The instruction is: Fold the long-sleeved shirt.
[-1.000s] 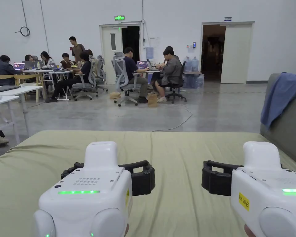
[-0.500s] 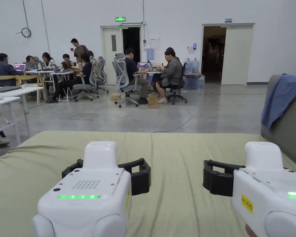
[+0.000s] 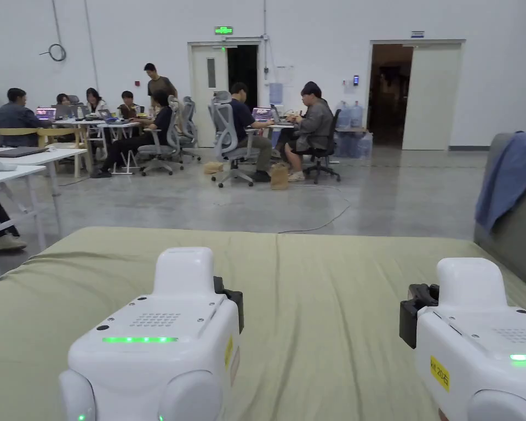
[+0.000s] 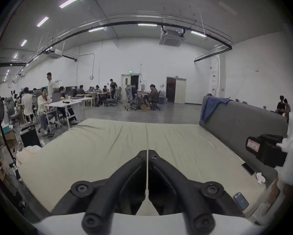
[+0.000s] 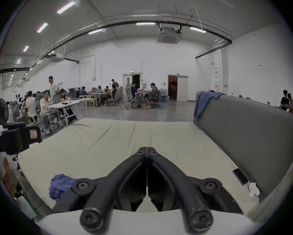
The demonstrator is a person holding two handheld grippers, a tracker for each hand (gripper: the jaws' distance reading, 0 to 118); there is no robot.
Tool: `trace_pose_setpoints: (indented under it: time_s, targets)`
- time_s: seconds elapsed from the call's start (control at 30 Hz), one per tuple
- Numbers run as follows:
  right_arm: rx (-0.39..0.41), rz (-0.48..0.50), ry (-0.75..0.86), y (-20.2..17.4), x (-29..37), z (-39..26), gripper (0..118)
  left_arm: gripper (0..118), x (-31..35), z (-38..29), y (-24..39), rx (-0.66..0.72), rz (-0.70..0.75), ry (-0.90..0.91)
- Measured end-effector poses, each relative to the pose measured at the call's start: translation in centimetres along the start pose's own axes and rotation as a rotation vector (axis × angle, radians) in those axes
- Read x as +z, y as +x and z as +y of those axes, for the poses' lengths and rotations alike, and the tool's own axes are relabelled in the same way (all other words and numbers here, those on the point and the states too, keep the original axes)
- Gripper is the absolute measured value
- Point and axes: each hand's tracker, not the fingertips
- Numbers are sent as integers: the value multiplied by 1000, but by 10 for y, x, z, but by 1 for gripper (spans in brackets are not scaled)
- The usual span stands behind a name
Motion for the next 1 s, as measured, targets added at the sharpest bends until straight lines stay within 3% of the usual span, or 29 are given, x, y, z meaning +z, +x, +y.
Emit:
trace_pose_setpoints:
  time_s: [0.17,0.33,0.4,0.5,0.6,0.7,0.73,0.8,0.83,1.0]
  targets:
    - [3,232,-7,-88,-20,5,0,0,34,8,-82,39,192,31]
    - [19,629,-50,-210,-11,2,0,0,98,0,-192,124,494,61]
    - [22,714,-55,-244,-4,-1,0,0,111,-8,-217,156,544,26]
    - [30,742,-61,-262,3,-11,0,0,101,-26,-238,166,492,-34]
    - [42,741,-94,-251,-6,-25,0,0,63,-57,-245,152,426,-139]
    - [65,684,-141,-226,-22,-44,0,0,7,-106,-255,250,360,-238]
    - [80,658,-159,-218,-26,-50,0,26,-15,-125,-260,277,339,-291]
    - [91,612,-196,-203,-38,-63,0,115,-62,-162,-270,328,280,-452]
    - [90,599,-215,-195,-46,-70,0,114,-81,-181,-271,377,246,-545]
    - [66,554,-323,-175,-77,-102,0,113,-177,-259,-279,285,287,-684]
